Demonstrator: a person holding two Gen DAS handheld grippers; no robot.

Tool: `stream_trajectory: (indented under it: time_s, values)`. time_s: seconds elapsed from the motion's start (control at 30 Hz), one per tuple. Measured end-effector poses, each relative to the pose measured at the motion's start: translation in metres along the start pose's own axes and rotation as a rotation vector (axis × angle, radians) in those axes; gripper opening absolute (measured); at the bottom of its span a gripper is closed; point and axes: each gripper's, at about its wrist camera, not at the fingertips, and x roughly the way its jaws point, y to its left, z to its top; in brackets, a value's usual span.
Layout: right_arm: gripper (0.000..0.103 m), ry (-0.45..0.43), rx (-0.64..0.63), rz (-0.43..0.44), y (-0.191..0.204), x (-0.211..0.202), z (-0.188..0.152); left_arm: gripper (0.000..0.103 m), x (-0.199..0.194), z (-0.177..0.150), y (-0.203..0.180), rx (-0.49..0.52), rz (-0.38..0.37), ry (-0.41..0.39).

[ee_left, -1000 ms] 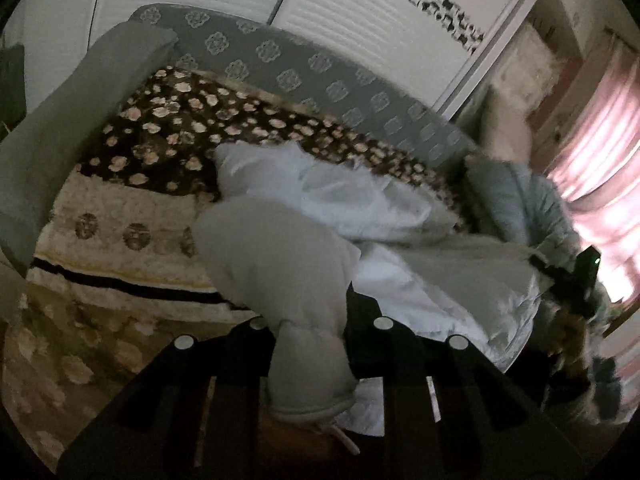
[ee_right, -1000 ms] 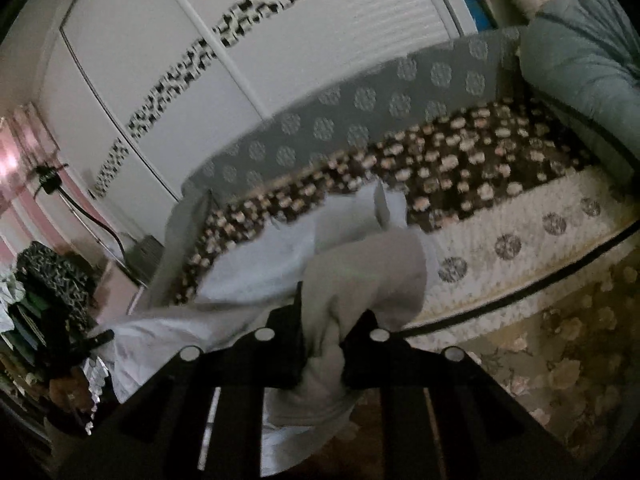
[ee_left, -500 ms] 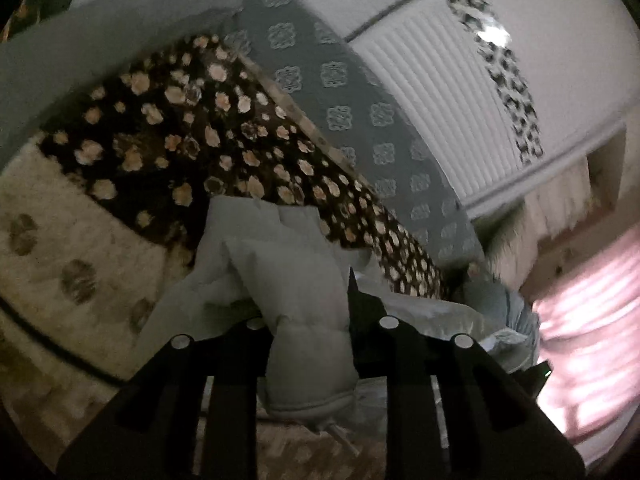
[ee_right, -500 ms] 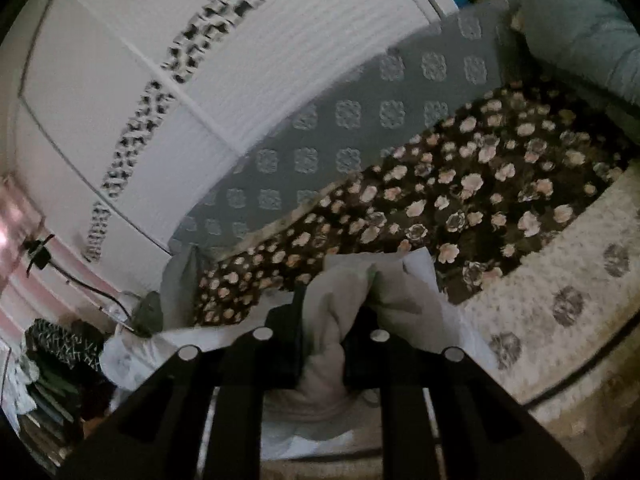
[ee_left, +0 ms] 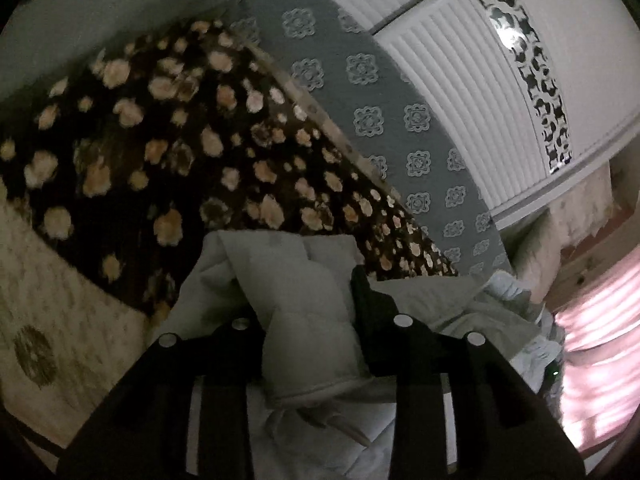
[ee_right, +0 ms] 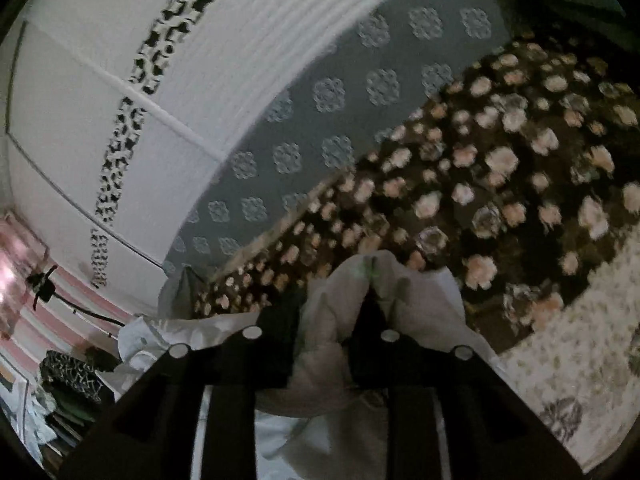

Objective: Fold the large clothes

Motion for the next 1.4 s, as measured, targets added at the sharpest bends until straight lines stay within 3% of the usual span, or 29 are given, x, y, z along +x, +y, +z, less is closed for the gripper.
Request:
stream_trajectory:
  time_s: [0.1, 0.17, 0.2, 0.23, 0.37, 0.53, 0.63, 0.7, 0.8, 0.83, 0.9, 0.97, 1.03, 1.17, 1.23, 1.27, 1.33, 1.4]
  values:
    - [0.032, 0.006, 0.021, 0.036, 0.003, -0.004, 0.005, 0.032, -0.007, 0.001, -0.004, 0.021, 0.013, -0.007]
    - [0.050, 0.002, 0.064, 0.067, 0.003, -0.013, 0.008, 0.034, -0.013, 0.000, -0.006, 0.038, 0.020, -0.003]
    - [0.080, -0.011, 0.083, 0.096, 0.004, -0.019, 0.008, 0.035, -0.016, 0.000, -0.009, 0.056, 0.028, 0.002]
    - [0.097, -0.034, 0.099, 0.130, 0.007, -0.025, 0.007, 0.036, -0.019, -0.001, -0.013, 0.078, 0.046, 0.014]
    - [0.101, -0.112, 0.069, 0.111, 0.024, -0.046, -0.004, 0.040, -0.037, -0.010, -0.018, 0.095, 0.097, 0.000]
    - [0.101, -0.199, -0.063, -0.021, 0.047, -0.071, -0.017, 0.049, -0.057, -0.026, -0.021, 0.120, 0.136, -0.066]
    - [0.101, -0.325, -0.219, -0.097, 0.077, -0.100, -0.031, 0.052, -0.060, -0.027, -0.015, 0.100, 0.132, -0.082]
    - [0.101, -0.353, -0.324, -0.078, 0.097, -0.110, -0.041, 0.055, -0.060, -0.026, -0.010, 0.081, 0.126, -0.083]
    - [0.101, -0.242, -0.505, -0.029, 0.128, -0.098, -0.063, 0.057, -0.058, -0.026, -0.001, 0.052, 0.122, -0.077]
    - [0.101, -0.175, -0.578, -0.056, 0.137, -0.084, -0.075, 0.057, -0.060, -0.027, -0.001, 0.049, 0.122, -0.077]
    - [0.101, -0.130, -0.663, -0.179, 0.142, -0.063, -0.093, 0.058, -0.062, -0.027, 0.000, 0.044, 0.123, -0.079]
    - [0.101, -0.053, -0.667, -0.257, 0.135, -0.038, -0.104, 0.058, -0.065, -0.029, -0.001, 0.044, 0.124, -0.082]
    - [0.101, 0.053, -0.591, -0.258, 0.115, -0.011, -0.102, 0.059, -0.067, -0.029, -0.002, 0.047, 0.123, -0.082]
    - [0.101, 0.099, -0.508, -0.304, 0.079, 0.019, -0.084, 0.065, -0.073, -0.028, -0.006, 0.047, 0.100, -0.089]
    - [0.101, 0.097, -0.516, -0.329, 0.070, 0.031, -0.081, 0.094, -0.083, -0.027, -0.011, 0.052, 0.068, -0.123]
    - [0.101, 0.091, -0.535, -0.347, 0.068, 0.034, -0.082, 0.099, -0.090, -0.027, -0.013, 0.057, 0.078, -0.156]
    - [0.101, 0.093, -0.564, -0.372, 0.070, 0.040, -0.087, 0.100, -0.117, -0.025, -0.024, 0.102, 0.122, -0.283]
    - [0.101, 0.096, -0.584, -0.390, 0.069, 0.042, -0.088, 0.100, -0.133, -0.024, -0.031, 0.132, 0.127, -0.340]
